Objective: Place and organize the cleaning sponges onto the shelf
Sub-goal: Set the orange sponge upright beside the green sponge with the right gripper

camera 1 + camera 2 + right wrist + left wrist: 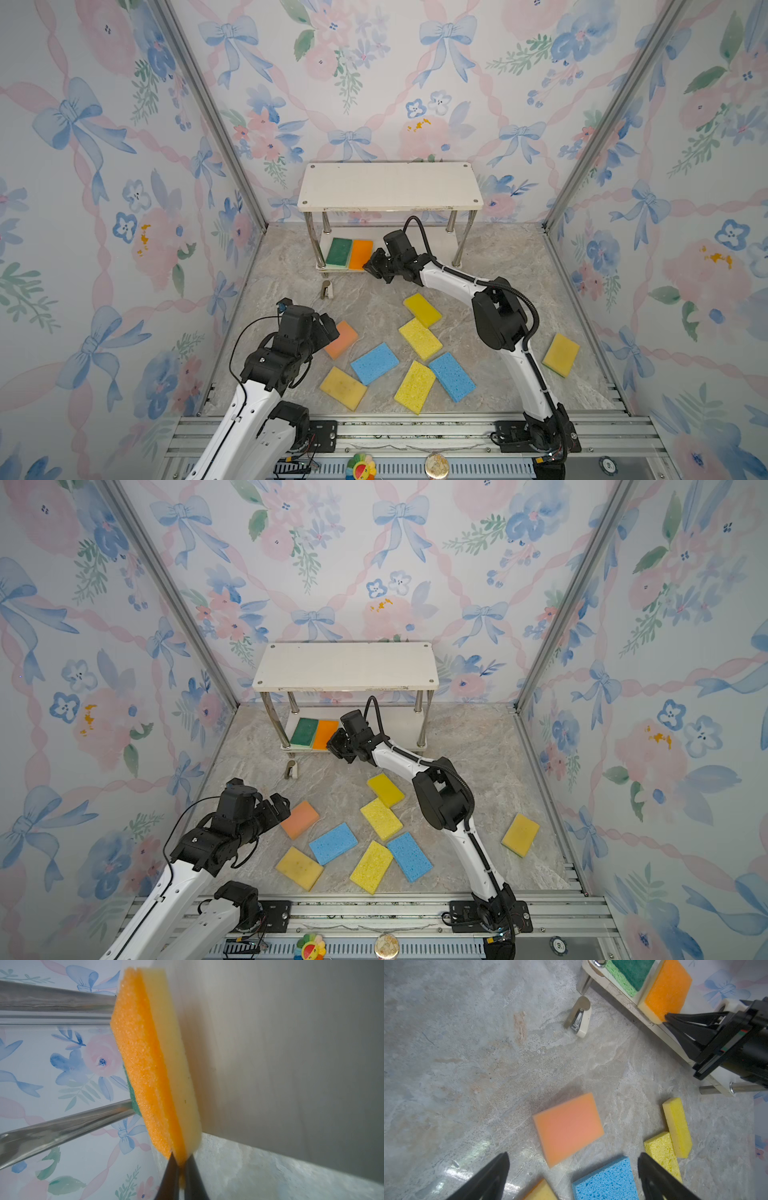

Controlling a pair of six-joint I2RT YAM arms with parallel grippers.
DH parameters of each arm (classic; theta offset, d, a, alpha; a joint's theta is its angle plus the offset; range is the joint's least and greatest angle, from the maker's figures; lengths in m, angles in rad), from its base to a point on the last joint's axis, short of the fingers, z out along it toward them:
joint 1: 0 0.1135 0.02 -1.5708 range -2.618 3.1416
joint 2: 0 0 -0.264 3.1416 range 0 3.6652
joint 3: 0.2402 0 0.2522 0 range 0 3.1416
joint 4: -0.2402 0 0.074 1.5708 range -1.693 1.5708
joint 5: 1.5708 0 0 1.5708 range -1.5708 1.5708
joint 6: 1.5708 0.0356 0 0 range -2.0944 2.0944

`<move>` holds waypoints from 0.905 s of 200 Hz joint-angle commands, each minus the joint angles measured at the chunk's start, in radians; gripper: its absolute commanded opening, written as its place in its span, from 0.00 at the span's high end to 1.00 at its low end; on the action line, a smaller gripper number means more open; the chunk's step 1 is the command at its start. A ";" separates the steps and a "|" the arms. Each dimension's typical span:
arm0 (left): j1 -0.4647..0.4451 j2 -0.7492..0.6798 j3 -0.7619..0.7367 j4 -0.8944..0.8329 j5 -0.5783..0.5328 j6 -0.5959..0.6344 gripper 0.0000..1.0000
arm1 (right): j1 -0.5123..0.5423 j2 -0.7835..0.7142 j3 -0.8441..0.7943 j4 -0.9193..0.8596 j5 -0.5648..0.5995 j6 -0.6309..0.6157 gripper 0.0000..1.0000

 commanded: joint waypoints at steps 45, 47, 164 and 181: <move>-0.001 -0.002 0.021 -0.023 -0.016 0.015 0.02 | -0.008 0.092 0.159 -0.115 -0.036 -0.021 0.91; -0.001 -0.002 0.020 -0.023 -0.016 0.015 0.02 | -0.008 0.093 0.162 -0.117 -0.038 -0.021 0.91; 0.003 0.001 0.020 -0.022 -0.018 0.011 0.02 | -0.023 0.097 0.182 -0.122 -0.035 -0.048 0.59; 0.003 0.002 0.023 -0.023 -0.018 0.010 0.02 | -0.024 0.091 0.173 -0.111 -0.034 -0.050 0.54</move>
